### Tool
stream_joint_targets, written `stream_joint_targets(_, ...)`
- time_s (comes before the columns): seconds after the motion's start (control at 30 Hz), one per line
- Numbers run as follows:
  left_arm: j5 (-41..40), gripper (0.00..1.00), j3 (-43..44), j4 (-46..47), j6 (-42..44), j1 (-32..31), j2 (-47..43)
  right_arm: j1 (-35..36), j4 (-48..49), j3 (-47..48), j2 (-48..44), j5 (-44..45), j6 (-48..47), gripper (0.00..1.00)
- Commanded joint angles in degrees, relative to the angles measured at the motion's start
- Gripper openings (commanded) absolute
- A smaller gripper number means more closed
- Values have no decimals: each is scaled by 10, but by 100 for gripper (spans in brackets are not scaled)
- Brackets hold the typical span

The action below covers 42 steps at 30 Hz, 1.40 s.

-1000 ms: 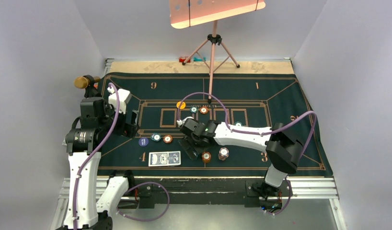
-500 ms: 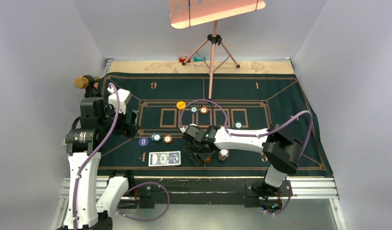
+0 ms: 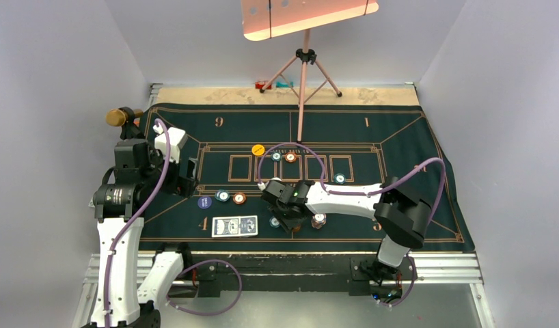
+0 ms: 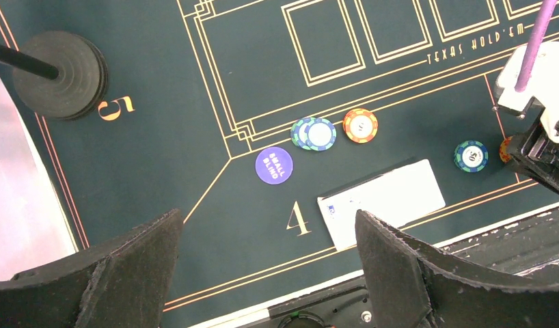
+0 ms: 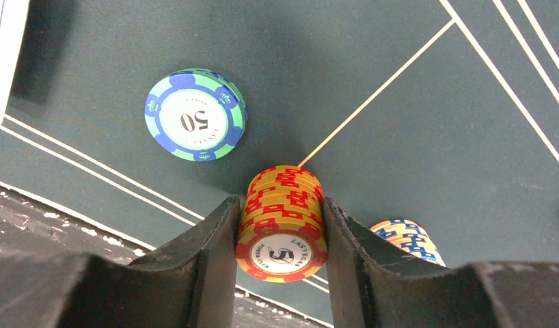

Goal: Distribute texas hold em gaming equipment

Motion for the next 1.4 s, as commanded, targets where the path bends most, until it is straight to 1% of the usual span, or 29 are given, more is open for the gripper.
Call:
stream_joint_targets(0.0, 2, 100, 18, 5, 11, 3, -4, 1, 7, -2, -17, -9, 9, 39)
stream_joint_targets(0.1, 3, 100, 17, 5, 11, 2, -3, 1, 0, 2, -22, -10, 7, 29)
stream_joint_targets(0.2, 3, 100, 15, 5, 12, 2, -5, 0, -12, 14, -30, -3, 4, 24)
stream_joint_targets(0.37, 2, 100, 15, 7, 13, 3, -5, -10, -40, 53, -50, 12, -1, 21)
stream_joint_targets(0.47, 3, 100, 14, 8, 14, 3, -4, -31, -51, 75, -68, 12, -3, 21)
stream_joint_targets(0.57, 3, 100, 14, 9, 15, 3, -4, -76, -53, 86, -85, 7, -8, 19)
stream_joint_targets(0.7, 4, 100, 14, 10, 15, 3, -3, -156, -55, 84, -104, 20, -4, 18)
stream_joint_targets(0.87, 8, 100, 13, 12, 16, 2, -1, -271, -38, 41, -131, 48, 11, 17)
stream_joint_targets(0.93, 10, 100, 13, 14, 16, 3, 0, -318, -28, 20, -140, 62, 21, 15)
stream_joint_targets(1.1, 14, 100, 12, 15, 16, 3, 4, -429, 10, -24, -150, 50, 45, 15)
stream_joint_targets(1.2, 17, 100, 11, 15, 18, 3, 4, -477, 23, -38, -136, 36, 72, 15)
stream_joint_targets(1.37, 23, 100, 5, 15, 21, 3, 3, -515, 33, -49, -98, 40, 114, 11)
